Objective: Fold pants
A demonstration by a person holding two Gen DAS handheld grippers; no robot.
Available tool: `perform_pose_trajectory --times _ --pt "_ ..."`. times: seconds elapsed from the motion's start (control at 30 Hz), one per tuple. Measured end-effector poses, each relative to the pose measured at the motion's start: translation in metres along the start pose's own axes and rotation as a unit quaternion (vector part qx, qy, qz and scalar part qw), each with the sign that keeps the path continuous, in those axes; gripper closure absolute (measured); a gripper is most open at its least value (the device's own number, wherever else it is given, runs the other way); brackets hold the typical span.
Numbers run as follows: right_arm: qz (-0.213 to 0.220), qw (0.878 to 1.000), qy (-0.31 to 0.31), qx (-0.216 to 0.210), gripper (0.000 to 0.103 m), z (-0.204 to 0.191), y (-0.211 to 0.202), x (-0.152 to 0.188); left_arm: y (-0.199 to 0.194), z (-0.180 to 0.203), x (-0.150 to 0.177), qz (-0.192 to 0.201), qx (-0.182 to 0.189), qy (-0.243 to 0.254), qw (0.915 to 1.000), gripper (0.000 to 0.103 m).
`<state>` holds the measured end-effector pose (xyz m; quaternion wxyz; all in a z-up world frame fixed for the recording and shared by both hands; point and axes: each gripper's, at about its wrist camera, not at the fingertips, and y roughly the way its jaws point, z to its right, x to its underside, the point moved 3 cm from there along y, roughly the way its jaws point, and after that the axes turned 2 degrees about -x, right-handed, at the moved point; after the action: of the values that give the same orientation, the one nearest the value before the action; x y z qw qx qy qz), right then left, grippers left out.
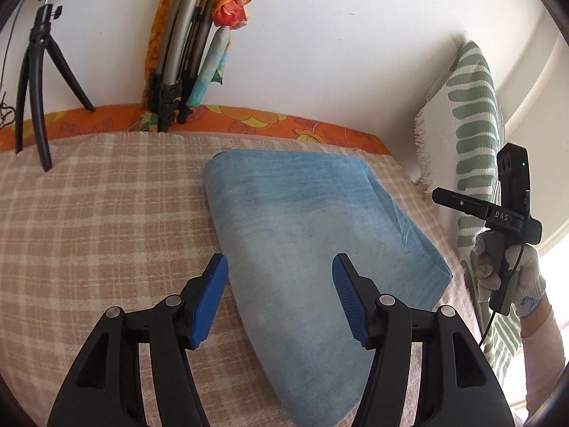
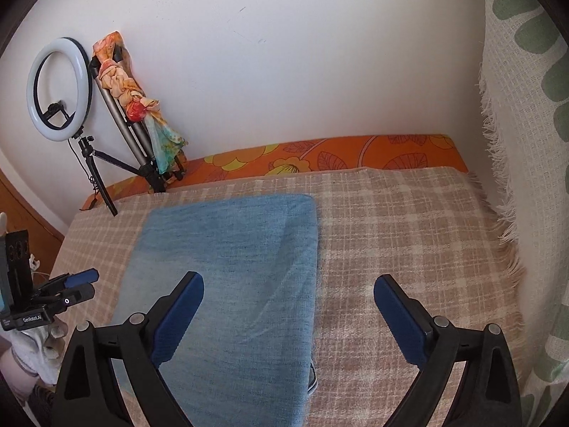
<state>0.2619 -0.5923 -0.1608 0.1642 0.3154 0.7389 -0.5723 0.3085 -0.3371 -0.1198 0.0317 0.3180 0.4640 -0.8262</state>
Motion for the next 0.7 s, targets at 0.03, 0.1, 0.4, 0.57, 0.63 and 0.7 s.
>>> perform_pose_trajectory --times 0.03,0.1,0.4,0.57,0.63,0.7 --pt "-0.006 1.0 0.002 -0.001 0.005 0.003 0.007 -0.002 0.005 -0.002 -0.001 -0.005 -0.001 -0.006 1.0 0.042" --pt "-0.018 1.0 0.007 -0.003 0.005 0.009 0.02 -0.005 0.016 -0.007 -0.003 -0.018 0.001 -0.016 0.9997 0.042" --pt "-0.067 0.997 0.011 -0.039 0.008 0.014 0.073 -0.003 0.054 -0.019 -0.001 -0.05 0.008 -0.044 0.9977 0.042" --pt "-0.086 0.995 0.014 -0.058 0.012 0.015 0.086 0.003 0.065 -0.019 0.002 -0.055 0.014 -0.043 0.9974 0.042" --pt "-0.088 0.994 0.017 -0.065 0.013 0.017 0.087 0.004 0.067 -0.02 0.001 -0.055 0.016 -0.042 0.9975 0.042" --pt "-0.09 0.993 0.021 -0.074 0.013 0.02 0.088 0.005 0.068 -0.019 0.002 -0.053 0.015 -0.037 0.9978 0.042"
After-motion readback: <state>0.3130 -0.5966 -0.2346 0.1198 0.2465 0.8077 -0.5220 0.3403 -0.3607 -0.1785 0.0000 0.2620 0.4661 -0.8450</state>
